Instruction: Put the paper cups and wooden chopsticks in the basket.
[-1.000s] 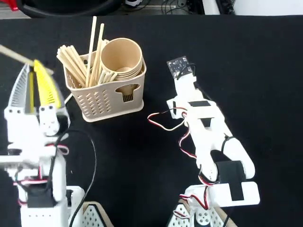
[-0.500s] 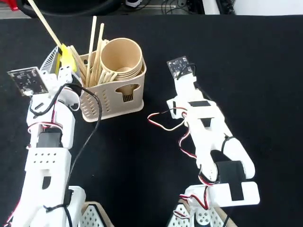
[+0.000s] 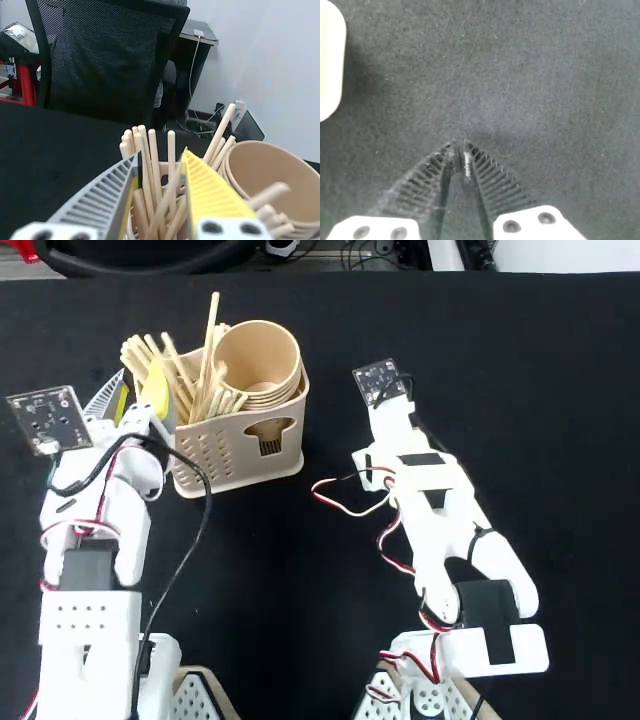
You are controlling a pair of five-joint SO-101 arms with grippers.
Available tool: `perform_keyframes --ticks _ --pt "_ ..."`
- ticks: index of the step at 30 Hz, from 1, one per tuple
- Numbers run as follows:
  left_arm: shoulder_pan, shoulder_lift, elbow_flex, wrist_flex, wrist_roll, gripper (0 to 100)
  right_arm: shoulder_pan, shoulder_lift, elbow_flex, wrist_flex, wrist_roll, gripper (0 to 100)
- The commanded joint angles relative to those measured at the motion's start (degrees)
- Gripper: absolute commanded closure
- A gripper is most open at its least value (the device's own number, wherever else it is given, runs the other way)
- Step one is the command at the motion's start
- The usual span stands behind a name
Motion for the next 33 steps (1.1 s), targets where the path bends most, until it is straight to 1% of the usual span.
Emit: perform_keyframes --ticks 1,5,7,10,13,16,21,26,33 --pt "-5.8 -5.5 -8.8 13.2 -2.9 85 -0.7 -0.2 -0.4 -0.5 0.5 98.7" --pt "-14.6 -6.0 -17.0 29.3 -8.8 85 -0.7 -0.2 -0.4 -0.5 0.5 98.7" --pt "-16.4 -4.0 -19.5 36.6 -12.2 85 -0.7 -0.2 -0.4 -0.5 0.5 98.7" --pt "-16.5 1.8 -21.3 45.9 -22.2 85 -0.7 -0.2 -0.4 -0.5 0.5 98.7" --pt "-17.0 9.8 -21.0 50.0 -33.0 86 -0.7 -0.2 -0.4 -0.4 0.5 98.7" --pt "-20.6 18.5 -21.1 50.1 -39.6 86 -0.7 -0.2 -0.4 -0.4 0.5 98.7" --pt "-26.8 31.9 -21.2 43.9 -45.1 86 -0.7 -0.2 -0.4 -0.4 0.5 98.7" --pt "-27.4 41.0 -20.8 38.8 -49.2 86 -0.7 -0.2 -0.4 -0.4 0.5 98.7" --pt "-27.3 49.1 -20.8 32.9 -49.7 86 -0.7 -0.2 -0.4 -0.4 0.5 98.7"
